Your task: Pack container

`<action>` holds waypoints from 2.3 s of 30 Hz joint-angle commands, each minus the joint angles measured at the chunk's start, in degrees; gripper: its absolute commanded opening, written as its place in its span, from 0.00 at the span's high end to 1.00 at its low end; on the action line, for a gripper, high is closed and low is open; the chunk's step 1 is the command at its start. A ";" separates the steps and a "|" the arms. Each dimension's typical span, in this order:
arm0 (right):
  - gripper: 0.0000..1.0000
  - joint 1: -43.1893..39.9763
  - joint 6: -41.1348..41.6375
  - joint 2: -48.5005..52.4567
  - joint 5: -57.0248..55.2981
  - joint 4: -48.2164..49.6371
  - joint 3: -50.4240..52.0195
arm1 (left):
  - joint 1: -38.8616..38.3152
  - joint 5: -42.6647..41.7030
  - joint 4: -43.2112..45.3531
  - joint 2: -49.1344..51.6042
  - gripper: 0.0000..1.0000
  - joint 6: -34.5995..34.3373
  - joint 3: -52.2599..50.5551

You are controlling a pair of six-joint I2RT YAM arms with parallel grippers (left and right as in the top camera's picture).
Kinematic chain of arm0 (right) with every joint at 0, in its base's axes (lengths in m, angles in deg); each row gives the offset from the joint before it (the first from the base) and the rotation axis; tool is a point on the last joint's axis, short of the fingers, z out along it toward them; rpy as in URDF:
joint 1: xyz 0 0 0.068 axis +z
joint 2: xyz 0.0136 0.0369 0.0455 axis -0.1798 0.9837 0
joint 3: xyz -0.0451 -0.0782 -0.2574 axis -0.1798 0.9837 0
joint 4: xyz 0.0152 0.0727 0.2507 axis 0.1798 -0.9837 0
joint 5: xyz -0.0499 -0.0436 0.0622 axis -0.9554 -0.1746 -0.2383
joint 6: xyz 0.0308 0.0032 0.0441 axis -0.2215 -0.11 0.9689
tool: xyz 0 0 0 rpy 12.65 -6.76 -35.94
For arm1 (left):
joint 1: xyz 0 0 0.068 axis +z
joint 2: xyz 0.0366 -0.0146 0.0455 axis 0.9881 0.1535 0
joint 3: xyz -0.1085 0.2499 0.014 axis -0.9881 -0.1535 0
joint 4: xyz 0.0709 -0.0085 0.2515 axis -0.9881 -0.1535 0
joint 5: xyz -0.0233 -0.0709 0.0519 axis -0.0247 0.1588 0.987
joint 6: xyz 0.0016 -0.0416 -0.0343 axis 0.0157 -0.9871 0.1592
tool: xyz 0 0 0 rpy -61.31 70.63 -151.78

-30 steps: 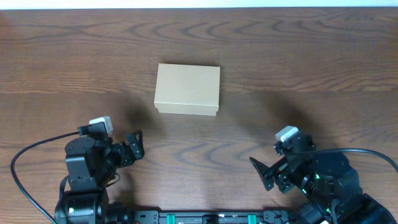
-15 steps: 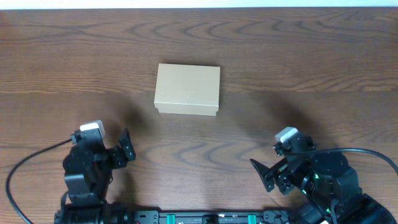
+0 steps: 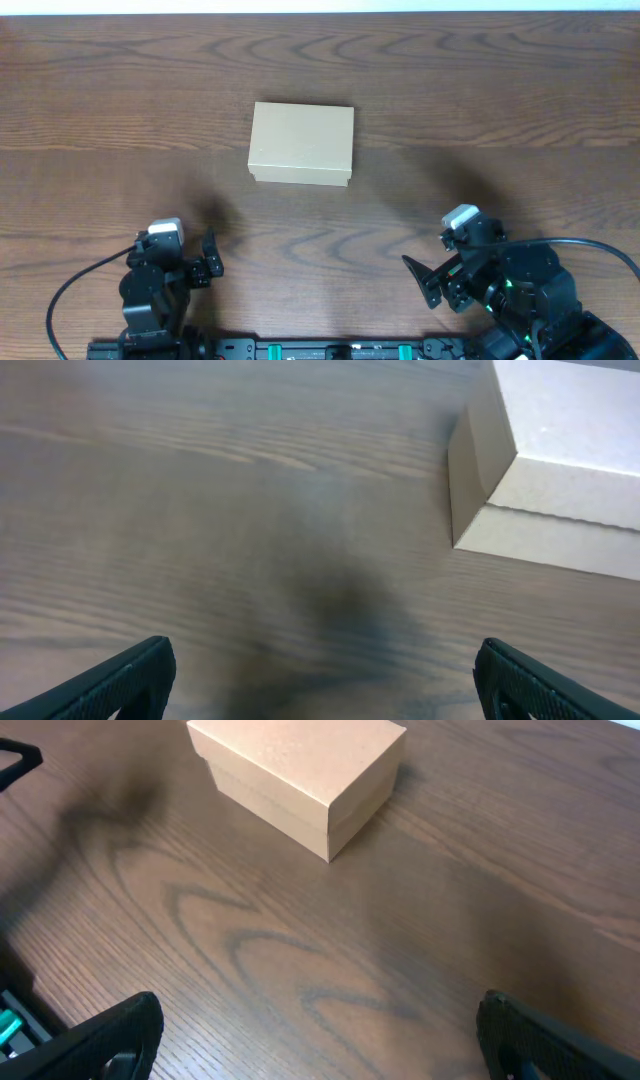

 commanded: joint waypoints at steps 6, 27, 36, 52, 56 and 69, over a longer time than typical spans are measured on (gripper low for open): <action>0.01 -0.42 0.63 0.02 -0.15 -0.13 0.33 | 0.37 -1.31 0.26 -2.97 0.05 3.89 -2.86; 0.01 -0.42 0.63 0.02 -0.15 -0.13 0.33 | 0.33 -1.22 0.26 -4.42 0.05 3.82 -5.03; 0.01 -0.70 0.46 -0.79 -2.01 1.88 0.46 | 0.33 -1.22 0.26 -4.42 0.05 3.82 -5.03; 0.01 -18.16 1.49 -19.15 -7.98 8.76 21.14 | 0.33 -1.25 0.26 -4.42 0.05 3.82 -5.03; 0.00 -22.27 1.51 -22.21 -7.41 9.60 24.68 | 0.33 -1.22 0.26 -4.42 0.05 3.80 -5.03; 0.01 -29.46 2.29 -27.82 -2.67 10.05 32.00 | 0.33 -1.25 0.26 -4.42 0.05 3.82 -5.03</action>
